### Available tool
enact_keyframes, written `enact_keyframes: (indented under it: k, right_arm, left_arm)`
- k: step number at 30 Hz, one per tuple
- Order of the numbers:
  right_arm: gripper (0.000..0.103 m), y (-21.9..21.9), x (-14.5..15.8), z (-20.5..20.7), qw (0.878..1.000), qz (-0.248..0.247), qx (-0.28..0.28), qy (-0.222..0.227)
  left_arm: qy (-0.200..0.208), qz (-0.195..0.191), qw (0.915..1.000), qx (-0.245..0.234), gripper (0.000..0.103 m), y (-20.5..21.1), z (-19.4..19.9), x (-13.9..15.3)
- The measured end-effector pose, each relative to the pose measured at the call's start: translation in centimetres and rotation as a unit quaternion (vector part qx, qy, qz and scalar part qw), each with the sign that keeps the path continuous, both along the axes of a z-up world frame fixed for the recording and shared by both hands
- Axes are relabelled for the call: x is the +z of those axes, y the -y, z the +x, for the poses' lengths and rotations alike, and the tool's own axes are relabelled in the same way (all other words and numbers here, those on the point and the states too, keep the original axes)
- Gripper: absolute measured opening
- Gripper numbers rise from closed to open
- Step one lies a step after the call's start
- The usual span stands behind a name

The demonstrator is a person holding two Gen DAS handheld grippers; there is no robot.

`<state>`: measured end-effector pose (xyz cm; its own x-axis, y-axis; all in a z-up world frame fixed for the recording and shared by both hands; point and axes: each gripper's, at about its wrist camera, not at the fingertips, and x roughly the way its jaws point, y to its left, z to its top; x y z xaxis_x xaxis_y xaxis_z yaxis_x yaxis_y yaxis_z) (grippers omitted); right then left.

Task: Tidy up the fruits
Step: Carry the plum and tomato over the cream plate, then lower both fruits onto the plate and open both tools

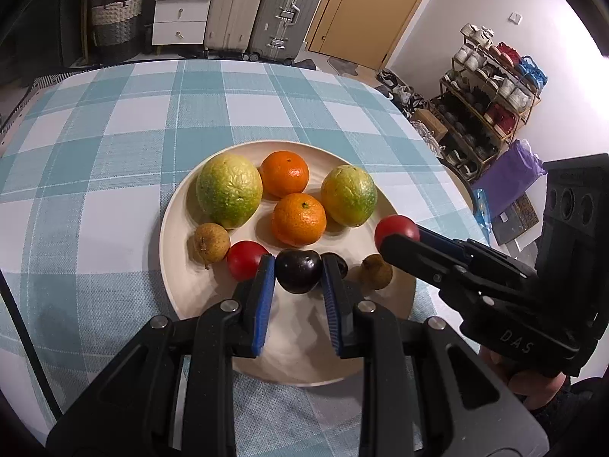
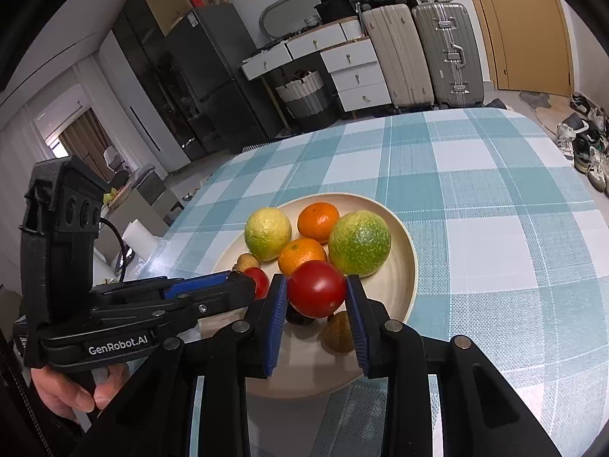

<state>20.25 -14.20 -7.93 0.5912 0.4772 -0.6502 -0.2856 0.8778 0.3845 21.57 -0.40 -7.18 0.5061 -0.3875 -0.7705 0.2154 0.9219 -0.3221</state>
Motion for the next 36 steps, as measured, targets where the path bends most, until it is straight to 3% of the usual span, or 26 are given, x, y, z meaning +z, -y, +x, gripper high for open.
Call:
enact_keyframes:
  k: [10,12,13,36]
  right_arm:
    - [0.034,-0.6,-0.3,0.9,1.000,-0.012,0.001,0.000]
    - [0.050,-0.9,-0.2,0.7,1.000,-0.016,0.008,0.008]
    - [0.051,-0.9,0.0,0.6,1.000,-0.016,0.007,0.013]
    - [0.057,1.6,2.9,-2.9,0.997,-0.011,-0.035,0.066]
  left_arm:
    - [-0.003,-0.020,0.9997,-0.011,0.022,0.4,1.0,-0.3]
    - [0.004,-0.020,0.9997,-0.011,0.022,0.4,0.9,0.0]
    - [0.006,-0.021,0.9997,-0.011,0.022,0.4,0.9,0.2]
    - [0.041,0.019,0.9979,0.046,0.025,-1.0,-2.3,3.1]
